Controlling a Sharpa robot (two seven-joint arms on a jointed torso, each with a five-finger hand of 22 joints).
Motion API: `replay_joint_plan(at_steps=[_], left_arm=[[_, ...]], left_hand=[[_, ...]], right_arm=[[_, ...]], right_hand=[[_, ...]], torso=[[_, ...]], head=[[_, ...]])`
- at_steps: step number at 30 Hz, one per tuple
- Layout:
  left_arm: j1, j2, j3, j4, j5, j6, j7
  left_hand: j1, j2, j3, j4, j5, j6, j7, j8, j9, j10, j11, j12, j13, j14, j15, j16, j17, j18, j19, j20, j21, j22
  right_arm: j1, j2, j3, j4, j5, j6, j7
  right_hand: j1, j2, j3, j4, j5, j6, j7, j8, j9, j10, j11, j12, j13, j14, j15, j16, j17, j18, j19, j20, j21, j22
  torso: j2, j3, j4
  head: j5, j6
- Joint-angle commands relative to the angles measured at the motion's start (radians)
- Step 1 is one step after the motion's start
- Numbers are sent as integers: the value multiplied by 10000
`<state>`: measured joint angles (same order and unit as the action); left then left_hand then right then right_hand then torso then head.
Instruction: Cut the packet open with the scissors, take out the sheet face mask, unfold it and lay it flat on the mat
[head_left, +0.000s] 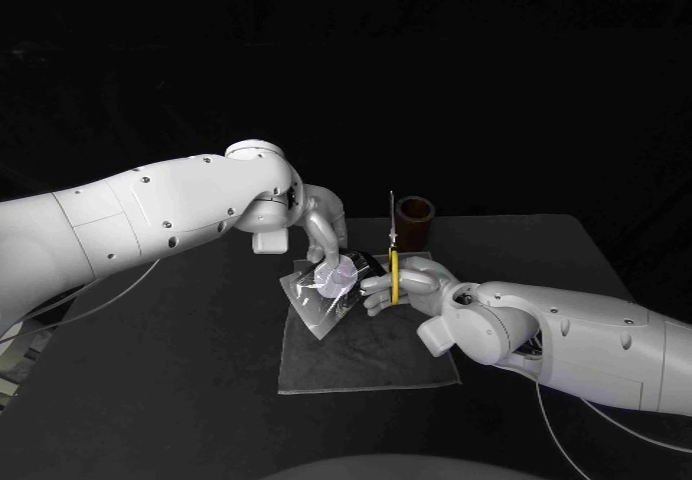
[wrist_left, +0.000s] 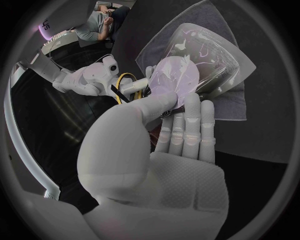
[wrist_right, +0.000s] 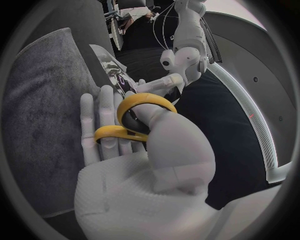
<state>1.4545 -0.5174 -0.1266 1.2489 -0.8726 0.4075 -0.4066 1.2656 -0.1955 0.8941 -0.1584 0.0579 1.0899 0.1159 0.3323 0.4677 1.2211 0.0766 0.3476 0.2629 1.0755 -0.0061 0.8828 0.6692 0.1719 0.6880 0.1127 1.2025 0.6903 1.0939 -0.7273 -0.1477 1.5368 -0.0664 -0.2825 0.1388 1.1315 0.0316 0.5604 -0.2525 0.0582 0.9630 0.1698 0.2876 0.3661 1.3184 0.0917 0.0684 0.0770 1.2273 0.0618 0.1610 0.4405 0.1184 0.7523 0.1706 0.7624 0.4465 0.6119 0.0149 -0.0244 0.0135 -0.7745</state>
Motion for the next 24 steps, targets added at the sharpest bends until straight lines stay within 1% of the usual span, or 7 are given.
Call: replay_joint_plan(at_steps=[1,4,7,9,14,24], left_arm=[[-3,18,2,27,110,96,91],[-3,16,2,14,110,89,84],[-3,12,2,-2,110,80,78],[-3,10,2,-21,104,73,76],[-3,7,2,-68,97,62,70],[-3,-4,2,-164,93,67,62]], left_hand=[[-13,90,52,-12,51,50,3,27,10,908,-357,45,603,9,-67,41,-7,109,26,-38,55,7],[-13,90,52,-12,51,50,3,27,10,908,-357,45,603,9,-67,41,-7,109,26,-38,55,7],[-13,90,52,-12,51,50,3,27,10,908,-357,45,603,9,-67,41,-7,109,26,-38,55,7],[-13,90,52,-12,51,50,3,27,10,908,-357,45,603,9,-67,41,-7,109,26,-38,55,7],[-13,90,52,-12,51,50,3,27,10,908,-357,45,603,9,-67,41,-7,109,26,-38,55,7],[-22,99,64,-13,49,36,6,19,34,889,-354,54,611,-4,-63,46,-21,108,16,-37,54,0]], right_arm=[[16,7,25,21,28,610,78],[16,-1,25,28,-56,840,35],[15,-19,25,37,-115,1016,22],[14,-37,25,44,-162,1113,19],[13,-79,25,66,-244,1234,45],[11,-193,25,104,-339,1284,138]], right_hand=[[-337,-601,-172,344,58,-399,173,-228,-28,-458,232,-71,-100,-312,148,-163,47,604,-49,173,-506,-358],[-490,-999,-384,524,75,-700,325,-366,-32,-857,391,-48,-111,-535,274,-283,74,642,68,331,-1032,-758],[-515,-1249,-619,652,109,-964,439,-459,-22,-1175,525,-25,-100,-721,375,-376,90,647,183,431,-1437,-1073],[-466,-1386,-837,716,118,-1191,539,-527,-9,-1467,641,-18,-109,-1009,485,-523,43,640,247,516,-1727,-1296],[-289,-1466,-1282,839,154,-1554,684,-508,84,-1925,797,68,-112,-1488,640,-670,-100,638,488,634,-2159,-1661],[-161,-1475,-1483,846,119,-1704,736,-465,139,-2115,854,121,-113,-1689,699,-710,-171,633,577,676,-2324,-1804]], torso=[[2,3,1],[-1,3,-2],[1,3,-4],[2,2,-2],[2,5,-3],[1,9,0]], head=[[2,4],[4,6],[-2,11],[-4,11],[-4,13],[-1,13]])
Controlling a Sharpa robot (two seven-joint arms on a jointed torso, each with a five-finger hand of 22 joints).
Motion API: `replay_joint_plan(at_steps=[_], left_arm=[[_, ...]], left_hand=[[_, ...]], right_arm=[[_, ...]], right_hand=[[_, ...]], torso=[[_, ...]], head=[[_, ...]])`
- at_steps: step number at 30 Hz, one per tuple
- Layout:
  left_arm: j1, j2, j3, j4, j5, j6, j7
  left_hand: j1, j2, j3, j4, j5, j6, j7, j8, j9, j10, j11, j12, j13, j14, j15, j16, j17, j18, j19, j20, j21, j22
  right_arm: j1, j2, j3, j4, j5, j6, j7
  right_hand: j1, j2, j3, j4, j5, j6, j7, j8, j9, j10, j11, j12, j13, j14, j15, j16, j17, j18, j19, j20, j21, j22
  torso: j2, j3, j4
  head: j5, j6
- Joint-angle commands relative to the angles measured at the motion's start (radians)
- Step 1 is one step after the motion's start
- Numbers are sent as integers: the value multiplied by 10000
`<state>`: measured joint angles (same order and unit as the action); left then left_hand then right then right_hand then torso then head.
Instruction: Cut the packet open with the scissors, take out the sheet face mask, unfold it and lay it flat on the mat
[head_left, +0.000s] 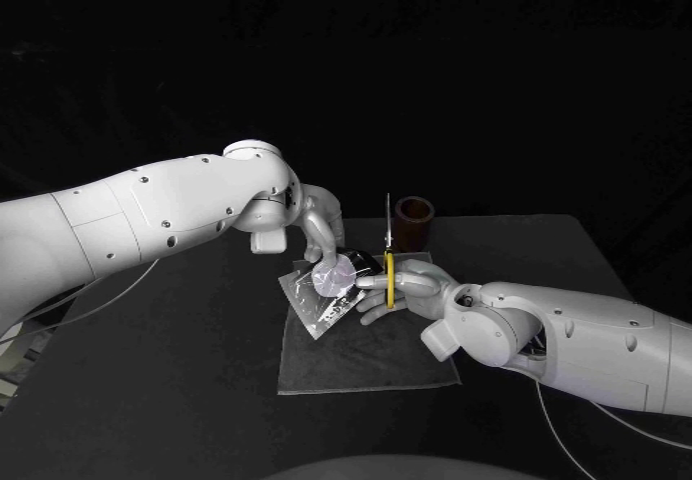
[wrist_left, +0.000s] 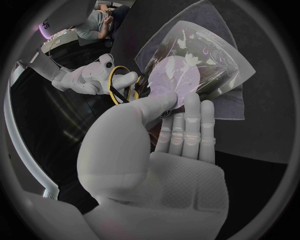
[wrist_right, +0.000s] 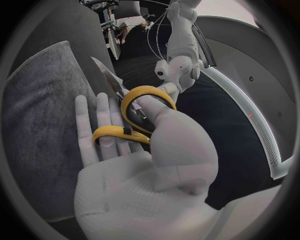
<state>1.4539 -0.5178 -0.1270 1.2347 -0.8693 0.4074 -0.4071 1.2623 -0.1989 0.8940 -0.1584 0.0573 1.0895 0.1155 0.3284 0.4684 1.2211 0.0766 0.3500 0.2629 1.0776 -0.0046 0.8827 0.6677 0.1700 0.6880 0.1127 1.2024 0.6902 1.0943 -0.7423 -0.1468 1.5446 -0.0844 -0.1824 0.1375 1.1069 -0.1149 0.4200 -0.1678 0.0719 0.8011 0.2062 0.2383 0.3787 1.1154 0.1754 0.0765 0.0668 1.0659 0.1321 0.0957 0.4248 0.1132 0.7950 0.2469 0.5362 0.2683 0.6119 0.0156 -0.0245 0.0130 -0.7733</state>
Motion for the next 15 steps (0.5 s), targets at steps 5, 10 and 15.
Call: replay_joint_plan(at_steps=[5,10,15], left_arm=[[3,-12,6,-50,59,82,68],[3,7,6,-34,58,115,76],[3,28,5,-9,58,139,79]], left_hand=[[11,133,65,-12,55,40,11,58,27,889,-354,30,611,-26,-79,46,-6,128,16,-37,55,2],[11,133,65,-12,55,40,11,58,27,889,-354,30,611,-26,-79,46,-6,128,16,-37,55,2],[11,133,65,-12,55,40,11,58,27,889,-354,30,611,-26,-79,46,-6,128,16,-37,55,2]], right_arm=[[5,-139,15,44,-200,268,191],[4,-120,15,39,-163,75,271],[4,-29,16,-17,-117,-74,343]], right_hand=[[69,-78,-299,31,-23,-194,413,56,49,-210,59,81,-10,-189,37,-63,-53,680,166,-56,-183,-120],[68,72,-501,167,-76,-133,365,198,132,-143,13,254,13,-156,7,29,-67,698,270,-60,-278,-216],[172,238,-582,235,-144,-35,297,325,195,-40,-54,413,18,-65,-49,133,-73,705,408,-103,-314,-275]], torso=[[-2,-3,-4],[1,2,-6],[-2,-2,2]], head=[[16,-11],[11,-13],[-3,-6]])
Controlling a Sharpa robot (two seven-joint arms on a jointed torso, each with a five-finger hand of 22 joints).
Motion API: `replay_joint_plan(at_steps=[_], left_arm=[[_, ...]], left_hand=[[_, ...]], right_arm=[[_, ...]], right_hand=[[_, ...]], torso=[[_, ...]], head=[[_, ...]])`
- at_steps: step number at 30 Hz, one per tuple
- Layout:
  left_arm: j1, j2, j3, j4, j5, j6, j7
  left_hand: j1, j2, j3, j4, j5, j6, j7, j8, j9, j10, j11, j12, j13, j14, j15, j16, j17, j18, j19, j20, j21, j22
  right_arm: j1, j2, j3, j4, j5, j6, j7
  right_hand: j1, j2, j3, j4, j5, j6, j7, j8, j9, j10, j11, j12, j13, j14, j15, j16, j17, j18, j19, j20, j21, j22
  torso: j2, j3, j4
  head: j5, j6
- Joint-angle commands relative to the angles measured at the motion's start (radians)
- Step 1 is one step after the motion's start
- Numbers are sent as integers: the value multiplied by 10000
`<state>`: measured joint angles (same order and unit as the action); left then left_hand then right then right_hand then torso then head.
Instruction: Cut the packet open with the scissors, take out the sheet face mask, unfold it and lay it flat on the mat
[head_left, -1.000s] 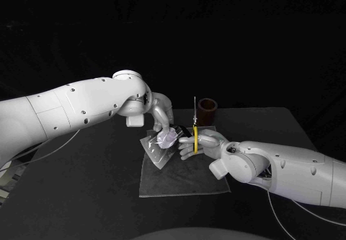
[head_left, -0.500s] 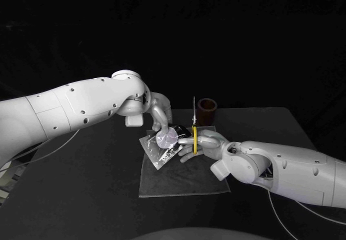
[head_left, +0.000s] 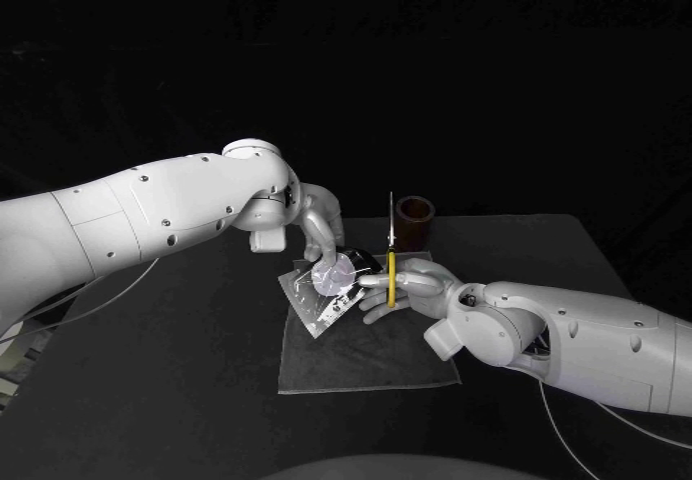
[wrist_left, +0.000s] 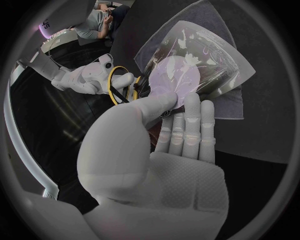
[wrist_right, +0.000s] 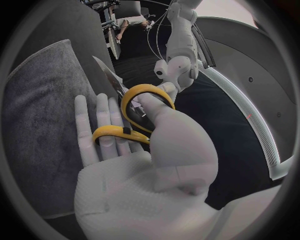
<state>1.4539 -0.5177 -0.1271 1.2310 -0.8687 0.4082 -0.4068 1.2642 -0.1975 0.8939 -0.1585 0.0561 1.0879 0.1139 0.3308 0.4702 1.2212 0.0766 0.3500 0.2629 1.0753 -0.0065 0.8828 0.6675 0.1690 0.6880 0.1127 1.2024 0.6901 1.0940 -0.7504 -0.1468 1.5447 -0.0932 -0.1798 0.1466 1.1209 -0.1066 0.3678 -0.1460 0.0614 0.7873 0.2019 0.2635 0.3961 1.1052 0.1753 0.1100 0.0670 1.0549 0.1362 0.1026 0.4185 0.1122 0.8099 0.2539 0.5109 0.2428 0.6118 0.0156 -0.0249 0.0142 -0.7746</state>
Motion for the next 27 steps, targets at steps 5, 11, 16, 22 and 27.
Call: replay_joint_plan(at_steps=[5,11,16,22,27], left_arm=[[2,48,5,41,53,131,81],[1,76,5,53,53,123,91],[1,90,5,78,58,97,100],[0,89,5,88,128,65,109],[0,91,5,98,181,23,126]], left_hand=[[-9,119,66,-11,67,56,26,34,9,889,-354,31,611,-3,-59,46,-5,138,16,-37,55,2],[-9,119,66,-11,67,56,26,34,9,889,-354,31,611,-3,-59,46,-5,138,16,-37,55,2],[-9,119,66,-11,67,56,26,34,9,889,-354,31,611,-3,-59,46,-5,138,16,-37,55,2],[-16,123,74,-18,66,48,29,29,36,874,-351,45,621,-14,-57,55,-19,137,9,-35,60,-2],[-23,125,73,-15,65,44,31,27,41,870,-349,46,622,-16,-56,56,-22,136,7,-34,60,-3]], right_arm=[[8,175,16,-106,-4,-204,269],[9,316,16,-233,4,-292,248],[9,411,16,-335,37,-503,252],[9,431,16,-396,67,-784,308],[9,435,16,-411,12,-925,320]], right_hand=[[86,221,-76,37,-54,145,311,119,41,104,-83,136,13,81,-113,104,-14,716,317,-194,-73,-42],[220,358,-47,52,-81,225,260,189,67,172,-135,218,5,131,-153,161,-25,716,405,-231,-92,-78],[529,918,447,130,-127,537,84,307,88,472,-324,333,-3,407,-315,340,1,730,692,-373,-14,-81],[924,1538,1575,189,-137,1271,-263,519,153,1309,-660,348,4,1016,-623,595,105,700,1122,-726,513,192],[1117,1636,2121,37,-143,1788,-503,726,302,2215,-921,302,38,1683,-901,829,266,671,1252,-1047,1461,789]], torso=[[1,-11,7],[-3,-17,13],[3,-11,17],[0,-10,0],[0,-3,3]], head=[[-19,1],[-17,-7],[-3,-14],[9,-22],[9,-27]])
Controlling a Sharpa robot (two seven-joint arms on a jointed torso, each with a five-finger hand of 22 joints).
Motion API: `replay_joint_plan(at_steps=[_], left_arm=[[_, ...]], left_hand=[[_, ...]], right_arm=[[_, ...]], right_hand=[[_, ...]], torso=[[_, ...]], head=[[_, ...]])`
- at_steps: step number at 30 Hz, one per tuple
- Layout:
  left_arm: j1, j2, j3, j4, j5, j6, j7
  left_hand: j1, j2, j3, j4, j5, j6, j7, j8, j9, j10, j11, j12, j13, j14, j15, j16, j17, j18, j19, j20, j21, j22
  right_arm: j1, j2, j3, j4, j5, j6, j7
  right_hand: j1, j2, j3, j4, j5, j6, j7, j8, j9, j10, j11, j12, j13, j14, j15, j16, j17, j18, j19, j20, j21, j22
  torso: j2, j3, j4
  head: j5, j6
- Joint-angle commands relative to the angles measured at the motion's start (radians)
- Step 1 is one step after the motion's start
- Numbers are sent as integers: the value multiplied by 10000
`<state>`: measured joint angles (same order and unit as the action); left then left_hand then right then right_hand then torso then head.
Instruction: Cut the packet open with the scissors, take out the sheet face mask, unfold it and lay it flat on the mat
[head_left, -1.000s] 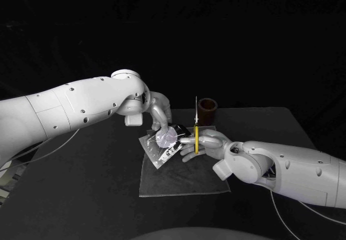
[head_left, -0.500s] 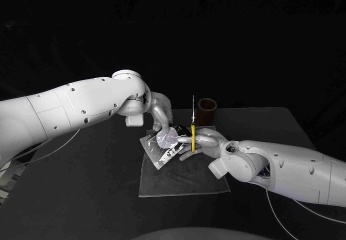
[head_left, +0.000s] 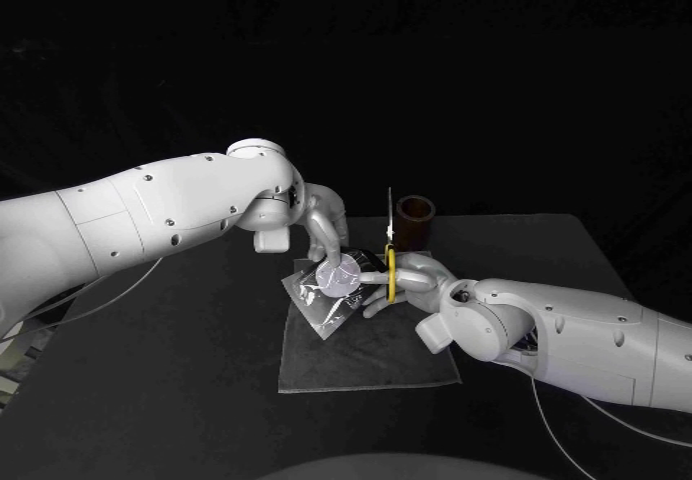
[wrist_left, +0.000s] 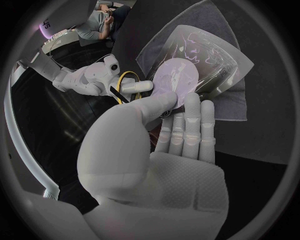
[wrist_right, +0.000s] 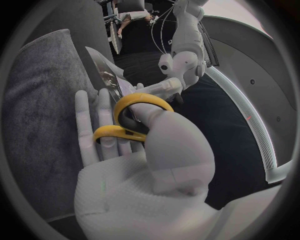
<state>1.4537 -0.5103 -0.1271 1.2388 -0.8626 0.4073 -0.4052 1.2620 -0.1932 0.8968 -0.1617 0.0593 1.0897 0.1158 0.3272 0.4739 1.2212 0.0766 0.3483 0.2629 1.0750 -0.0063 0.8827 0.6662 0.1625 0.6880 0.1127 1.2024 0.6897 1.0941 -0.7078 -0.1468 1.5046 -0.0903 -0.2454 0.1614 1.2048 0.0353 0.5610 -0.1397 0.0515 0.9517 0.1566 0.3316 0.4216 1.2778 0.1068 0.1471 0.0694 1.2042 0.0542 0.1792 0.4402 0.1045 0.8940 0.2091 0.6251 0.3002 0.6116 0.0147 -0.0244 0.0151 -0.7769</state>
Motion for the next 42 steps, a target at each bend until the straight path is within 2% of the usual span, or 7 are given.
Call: replay_joint_plan(at_steps=[1,15,20,24,29,37,42], left_arm=[[2,17,5,20,123,31,111],[4,-22,5,9,485,-722,318],[6,-49,3,-10,829,-1208,502],[7,-99,1,-3,1066,-1577,606],[7,-251,-2,48,1297,-1921,666],[-44,-874,-3,270,1703,-2665,833],[-240,-1457,-3,324,2127,-3676,1484]], left_hand=[[-5,82,43,20,31,23,14,61,7,866,-348,63,622,-15,-56,56,-10,200,6,-33,60,-1],[-60,198,-257,171,-29,-228,124,-43,119,521,-247,-22,588,-271,57,-59,-162,175,-105,59,-92,-124],[-188,241,-858,514,-57,-987,346,-401,132,-585,67,-352,417,-1212,441,-670,-616,31,-722,428,-922,-594],[-514,-45,-1448,1105,-47,-1699,595,-665,98,-1669,499,-897,-91,-1990,936,-1673,-1348,17,-1068,889,-2424,-1551],[-258,-478,-3282,2099,-75,-2442,642,-849,-121,-2355,795,-935,-693,-2609,1307,-2861,-2283,220,-698,1492,-4763,-3208],[1841,241,-7821,4338,-84,-2822,550,-784,-627,-3230,1154,-132,-1427,-2980,1682,-4422,-3392,131,-584,1765,-7747,-5259],[2101,358,-8808,4543,-75,-2764,510,-666,-730,-3337,1182,186,-1586,-3021,1731,-4734,-3606,64,-558,1776,-8255,-5610]], right_arm=[[8,10,16,-10,-27,-279,172],[7,-20,16,23,-37,-361,216],[7,-38,16,54,-35,-356,223],[5,-71,16,94,-38,-377,244],[-3,-130,16,161,-39,-415,289],[-23,-263,17,273,0,-473,382],[-38,-367,17,384,17,-420,414]], right_hand=[[272,197,243,-41,-30,192,-75,56,62,603,-266,-85,21,273,-115,89,77,746,384,-629,456,307],[162,102,475,-22,-31,398,-180,84,145,1057,-375,-292,44,554,-222,143,251,741,158,-727,1141,786],[159,90,492,-28,-31,419,-190,88,153,1094,-385,-309,47,573,-231,146,268,742,140,-734,1193,822],[159,82,505,-35,-31,434,-197,91,159,1113,-391,-322,48,581,-236,146,279,743,127,-738,1226,846],[163,71,522,-47,-31,450,-203,93,165,1135,-397,-341,49,589,-241,144,291,743,108,-743,1268,876],[163,65,531,-53,-31,460,-207,94,169,1151,-401,-351,49,595,-244,143,300,743,97,-746,1294,895],[166,63,540,-59,-32,468,-209,95,172,1162,-403,-360,50,600,-247,143,307,744,90,-749,1317,911]], torso=[[2,8,-6],[-2,3,7],[0,1,1],[4,1,6],[4,6,-2],[-1,16,1],[-4,19,-2]], head=[[1,-2],[-28,16],[-27,20],[-27,27],[-24,38],[-33,65],[-48,105]])
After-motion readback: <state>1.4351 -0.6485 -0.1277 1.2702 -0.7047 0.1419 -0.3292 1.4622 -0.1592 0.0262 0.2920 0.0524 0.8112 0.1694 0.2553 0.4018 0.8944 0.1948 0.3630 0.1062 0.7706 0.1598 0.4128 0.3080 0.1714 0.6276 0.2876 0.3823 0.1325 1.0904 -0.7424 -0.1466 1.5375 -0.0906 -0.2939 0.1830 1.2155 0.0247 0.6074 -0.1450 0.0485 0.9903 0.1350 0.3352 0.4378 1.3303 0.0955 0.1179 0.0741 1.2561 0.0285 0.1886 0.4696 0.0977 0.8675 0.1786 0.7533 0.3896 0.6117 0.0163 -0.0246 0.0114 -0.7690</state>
